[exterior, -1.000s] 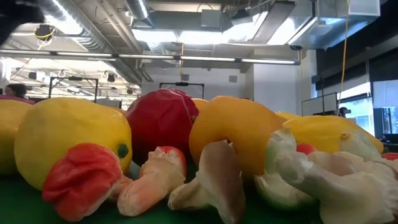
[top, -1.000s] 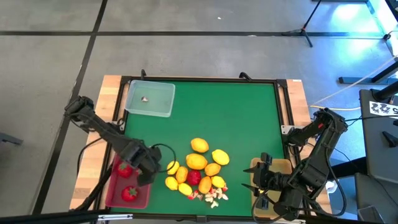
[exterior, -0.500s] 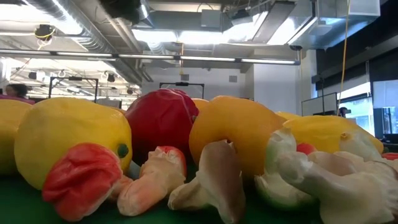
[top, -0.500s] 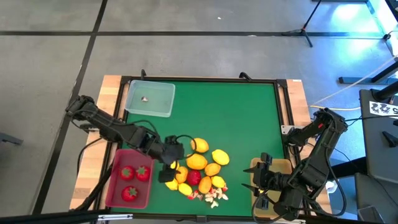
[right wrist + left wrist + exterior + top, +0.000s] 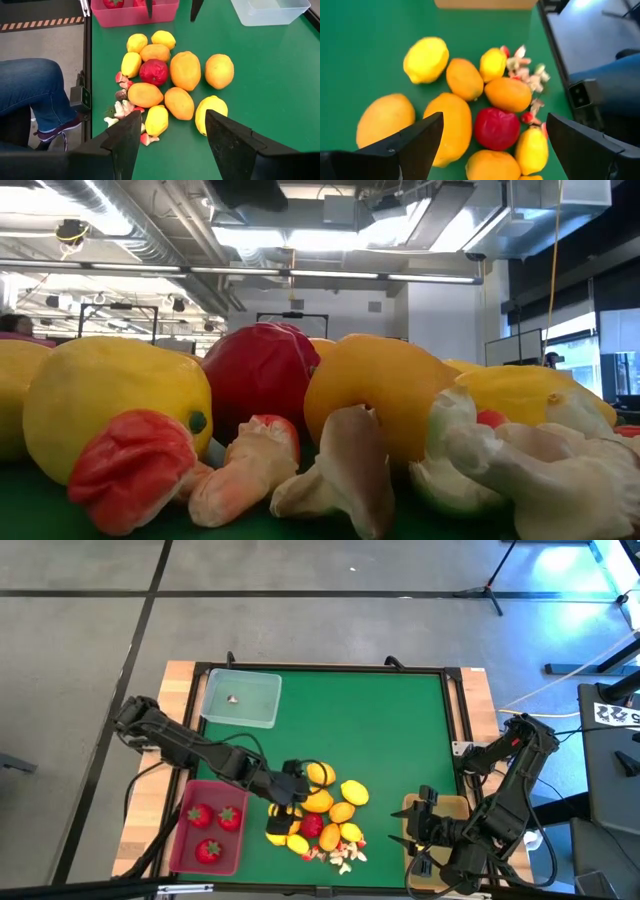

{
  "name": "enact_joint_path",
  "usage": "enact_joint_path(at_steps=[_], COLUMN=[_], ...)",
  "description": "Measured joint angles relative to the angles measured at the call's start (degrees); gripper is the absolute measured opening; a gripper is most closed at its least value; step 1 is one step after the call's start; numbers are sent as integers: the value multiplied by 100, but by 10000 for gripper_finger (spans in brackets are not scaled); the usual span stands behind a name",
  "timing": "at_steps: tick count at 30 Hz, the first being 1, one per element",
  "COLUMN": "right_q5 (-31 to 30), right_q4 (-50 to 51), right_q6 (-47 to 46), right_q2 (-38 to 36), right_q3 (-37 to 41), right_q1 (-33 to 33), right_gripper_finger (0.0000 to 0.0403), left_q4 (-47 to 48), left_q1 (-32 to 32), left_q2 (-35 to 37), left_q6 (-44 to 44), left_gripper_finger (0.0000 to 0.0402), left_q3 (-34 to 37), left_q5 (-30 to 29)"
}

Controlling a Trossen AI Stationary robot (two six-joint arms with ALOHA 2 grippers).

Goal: Sort produce into baskets
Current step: Put the red tomato into the red bin

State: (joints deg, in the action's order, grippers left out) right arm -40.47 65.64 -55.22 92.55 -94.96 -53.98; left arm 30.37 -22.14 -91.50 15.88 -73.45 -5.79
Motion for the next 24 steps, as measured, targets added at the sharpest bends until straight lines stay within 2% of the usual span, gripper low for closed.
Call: enact_joint_path(at_steps=[10,16,24], right_q5=[0,0,0], right_q4=[-88,-126,-126], right_q6=[1,0,-135], right_q2=[0,0,0], right_q3=[0,0,0], right_q1=[0,0,0], right_gripper_finger=[221,221,221], left_q4=[-5,-554,-701], left_q1=[49,-5,-187], left_q2=[-732,-981,-1241], left_q6=[-119,26,95], left_gripper_finger=[349,349,349], left_q3=[4,7,7], left_q5=[305,748,796])
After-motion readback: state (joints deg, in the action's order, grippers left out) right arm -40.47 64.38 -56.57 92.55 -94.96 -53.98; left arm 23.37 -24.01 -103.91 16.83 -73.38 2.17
